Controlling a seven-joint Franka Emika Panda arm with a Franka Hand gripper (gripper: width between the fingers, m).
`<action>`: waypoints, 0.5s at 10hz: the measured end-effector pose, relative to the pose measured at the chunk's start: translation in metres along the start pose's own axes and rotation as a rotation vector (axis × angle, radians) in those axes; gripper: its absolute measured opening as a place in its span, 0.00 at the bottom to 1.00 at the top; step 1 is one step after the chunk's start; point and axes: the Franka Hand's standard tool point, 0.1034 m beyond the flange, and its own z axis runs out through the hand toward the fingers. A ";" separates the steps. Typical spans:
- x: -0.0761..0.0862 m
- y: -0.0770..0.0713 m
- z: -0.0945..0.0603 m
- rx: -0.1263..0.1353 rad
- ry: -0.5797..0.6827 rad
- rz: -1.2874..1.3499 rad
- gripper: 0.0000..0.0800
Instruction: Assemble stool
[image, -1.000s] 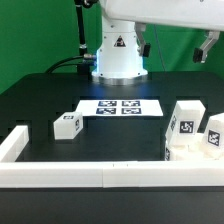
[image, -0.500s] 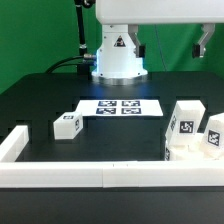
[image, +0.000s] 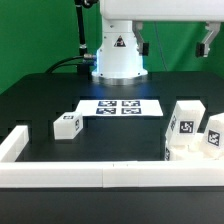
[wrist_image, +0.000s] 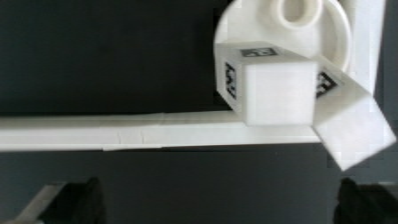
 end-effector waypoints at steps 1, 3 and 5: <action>0.002 -0.003 0.007 -0.027 0.047 -0.143 0.81; -0.008 -0.006 0.015 0.017 0.018 -0.199 0.81; -0.020 -0.007 0.021 0.048 -0.108 -0.328 0.81</action>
Offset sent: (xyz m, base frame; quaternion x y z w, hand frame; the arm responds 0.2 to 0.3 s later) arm -0.0065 0.0375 -0.0195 0.1930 -0.0690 -0.0119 0.9787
